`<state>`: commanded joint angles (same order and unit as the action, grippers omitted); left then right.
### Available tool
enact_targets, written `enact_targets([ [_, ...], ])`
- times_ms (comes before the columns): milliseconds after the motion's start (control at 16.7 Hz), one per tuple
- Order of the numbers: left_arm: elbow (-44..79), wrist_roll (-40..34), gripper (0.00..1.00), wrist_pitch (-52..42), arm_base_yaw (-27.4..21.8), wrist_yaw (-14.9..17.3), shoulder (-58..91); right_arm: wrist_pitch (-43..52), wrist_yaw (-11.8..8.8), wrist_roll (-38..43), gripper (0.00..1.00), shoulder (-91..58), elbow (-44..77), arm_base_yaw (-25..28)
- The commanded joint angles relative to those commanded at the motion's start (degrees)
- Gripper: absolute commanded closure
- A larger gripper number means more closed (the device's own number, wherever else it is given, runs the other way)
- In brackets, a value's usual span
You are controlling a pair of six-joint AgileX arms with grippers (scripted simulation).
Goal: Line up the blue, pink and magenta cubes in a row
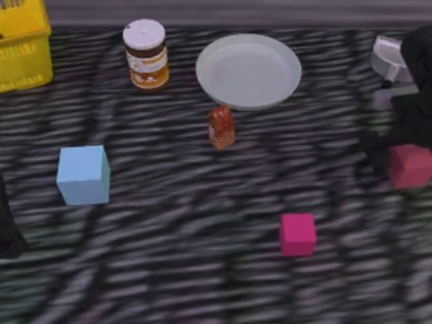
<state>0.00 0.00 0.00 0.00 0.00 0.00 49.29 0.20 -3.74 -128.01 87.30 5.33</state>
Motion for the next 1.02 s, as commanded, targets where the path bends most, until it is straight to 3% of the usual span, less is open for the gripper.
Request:
enact_targets([
  [480,0.0,0.0,0.0,0.0,0.0,0.0,0.0,0.0,0.0,0.0,0.98,0.0,0.0,0.0],
  [1020,0.0,0.0,0.0,0.0,0.0,0.0,0.0,0.5,-0.1,0.1,1.0,1.3,0.4,0.0],
])
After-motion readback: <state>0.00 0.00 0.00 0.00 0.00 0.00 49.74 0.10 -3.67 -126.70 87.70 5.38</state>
